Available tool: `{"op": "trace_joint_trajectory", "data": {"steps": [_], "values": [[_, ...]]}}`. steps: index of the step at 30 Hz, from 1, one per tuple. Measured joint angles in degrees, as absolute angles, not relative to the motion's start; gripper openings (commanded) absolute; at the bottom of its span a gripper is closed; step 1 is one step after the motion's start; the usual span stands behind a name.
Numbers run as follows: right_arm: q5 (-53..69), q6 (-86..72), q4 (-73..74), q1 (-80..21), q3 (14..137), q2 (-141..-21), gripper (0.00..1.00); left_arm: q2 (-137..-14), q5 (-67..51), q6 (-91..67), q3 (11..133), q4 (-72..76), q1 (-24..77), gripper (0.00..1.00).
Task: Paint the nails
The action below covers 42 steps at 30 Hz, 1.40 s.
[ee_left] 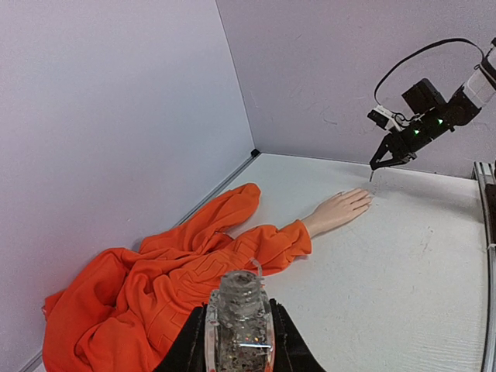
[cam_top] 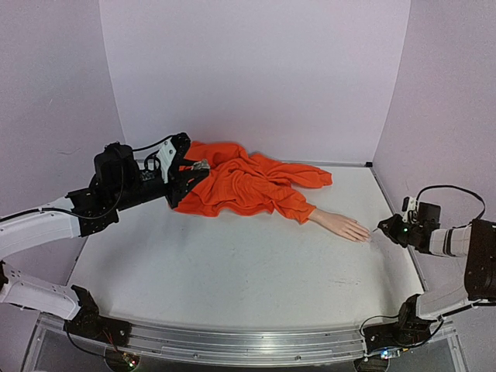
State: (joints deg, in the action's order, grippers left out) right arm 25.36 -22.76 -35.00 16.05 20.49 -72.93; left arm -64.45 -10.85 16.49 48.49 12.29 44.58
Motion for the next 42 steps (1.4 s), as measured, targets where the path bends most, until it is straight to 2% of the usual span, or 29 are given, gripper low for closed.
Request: {"op": "trace_joint_trajectory", "data": {"steps": [42], "values": [[25.32, -23.81, -37.65, 16.05, 20.64, -78.43, 0.00, -64.58, -12.34, 15.00, 48.49, 12.45, 44.56, 0.00]]}}
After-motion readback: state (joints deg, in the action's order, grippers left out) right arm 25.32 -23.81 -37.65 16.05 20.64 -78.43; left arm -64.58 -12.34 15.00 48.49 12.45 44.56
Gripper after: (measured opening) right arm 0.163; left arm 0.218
